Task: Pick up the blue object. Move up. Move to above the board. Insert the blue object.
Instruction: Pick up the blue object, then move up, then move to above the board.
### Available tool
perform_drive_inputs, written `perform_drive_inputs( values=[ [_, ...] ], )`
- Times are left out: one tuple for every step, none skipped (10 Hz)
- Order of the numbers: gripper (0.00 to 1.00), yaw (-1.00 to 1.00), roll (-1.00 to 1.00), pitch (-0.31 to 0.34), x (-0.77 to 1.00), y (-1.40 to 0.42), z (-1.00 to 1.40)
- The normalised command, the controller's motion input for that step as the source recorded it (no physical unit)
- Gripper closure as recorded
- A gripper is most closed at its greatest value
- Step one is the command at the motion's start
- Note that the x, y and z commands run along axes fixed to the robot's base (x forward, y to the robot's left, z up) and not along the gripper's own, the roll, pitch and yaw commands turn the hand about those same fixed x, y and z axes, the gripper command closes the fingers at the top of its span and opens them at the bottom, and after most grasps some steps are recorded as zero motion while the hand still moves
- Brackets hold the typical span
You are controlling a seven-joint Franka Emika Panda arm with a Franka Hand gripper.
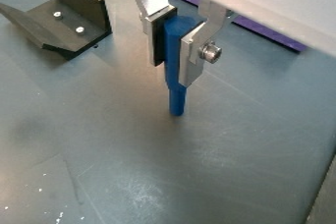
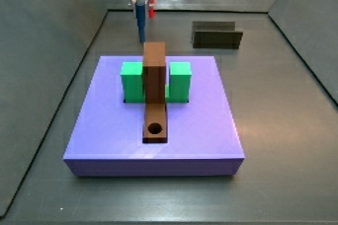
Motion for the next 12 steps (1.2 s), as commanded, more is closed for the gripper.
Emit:
perform_drive_inputs(
  values=[
    [1.0,0.0,0.0,0.0,0.0,0.0,0.0],
    [1.0,0.0,0.0,0.0,0.0,0.0,0.0],
    [1.0,0.0,0.0,0.0,0.0,0.0,0.0],
    [1.0,0.0,0.0,0.0,0.0,0.0,0.0],
    [1.0,0.0,0.0,0.0,0.0,0.0,0.0],
    [1.0,0.0,0.0,0.0,0.0,0.0,0.0],
    [1.0,0.0,0.0,0.0,0.0,0.0,0.0],
    [1.0,0.0,0.0,0.0,0.0,0.0,0.83],
    [1.0,0.03,0.0,0.004,-0.02,0.04,0.82],
    [1.0,0.04,-0.02,0.011,-0.07,0.02,0.53],
    [1.0,0.0,0.0,0.0,0.0,0.0,1.4],
    [1.0,-0.02,0.0,0.023,0.0,0.0,1.4]
  ],
)
